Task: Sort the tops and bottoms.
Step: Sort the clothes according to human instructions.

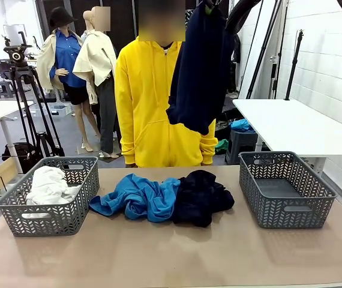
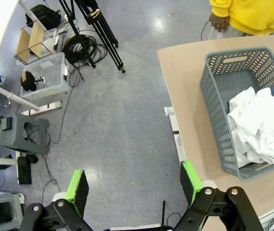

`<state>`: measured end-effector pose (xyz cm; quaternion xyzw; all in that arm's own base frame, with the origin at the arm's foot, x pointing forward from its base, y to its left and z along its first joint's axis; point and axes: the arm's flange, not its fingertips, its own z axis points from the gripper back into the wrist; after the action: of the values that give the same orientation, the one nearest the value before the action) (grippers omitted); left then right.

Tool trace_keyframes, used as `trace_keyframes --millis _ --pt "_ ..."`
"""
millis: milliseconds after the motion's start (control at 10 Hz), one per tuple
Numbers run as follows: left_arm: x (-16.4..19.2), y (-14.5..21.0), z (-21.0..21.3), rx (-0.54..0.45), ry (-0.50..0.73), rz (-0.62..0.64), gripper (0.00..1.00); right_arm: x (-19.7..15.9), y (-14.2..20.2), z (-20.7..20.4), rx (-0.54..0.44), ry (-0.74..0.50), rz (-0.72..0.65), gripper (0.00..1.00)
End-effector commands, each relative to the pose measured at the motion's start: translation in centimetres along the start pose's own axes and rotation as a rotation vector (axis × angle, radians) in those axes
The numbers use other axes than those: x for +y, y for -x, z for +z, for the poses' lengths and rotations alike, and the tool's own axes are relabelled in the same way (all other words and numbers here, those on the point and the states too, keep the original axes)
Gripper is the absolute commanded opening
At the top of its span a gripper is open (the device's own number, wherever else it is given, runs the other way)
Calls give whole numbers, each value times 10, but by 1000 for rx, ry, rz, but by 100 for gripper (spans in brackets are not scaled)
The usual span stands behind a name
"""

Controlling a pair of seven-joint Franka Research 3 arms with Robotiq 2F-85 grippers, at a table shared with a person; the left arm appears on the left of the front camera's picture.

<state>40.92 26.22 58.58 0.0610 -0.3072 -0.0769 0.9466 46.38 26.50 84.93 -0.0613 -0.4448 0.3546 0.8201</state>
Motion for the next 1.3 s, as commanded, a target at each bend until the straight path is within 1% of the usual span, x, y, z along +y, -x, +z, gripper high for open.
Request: trace_keyframes --millis 0,1200 --pt "2 3 1 2 -3 -13 100 -2 0 2 -3 4 -2 0" --pt "2 3 1 2 -3 -13 100 -2 0 2 -3 4 -2 0"
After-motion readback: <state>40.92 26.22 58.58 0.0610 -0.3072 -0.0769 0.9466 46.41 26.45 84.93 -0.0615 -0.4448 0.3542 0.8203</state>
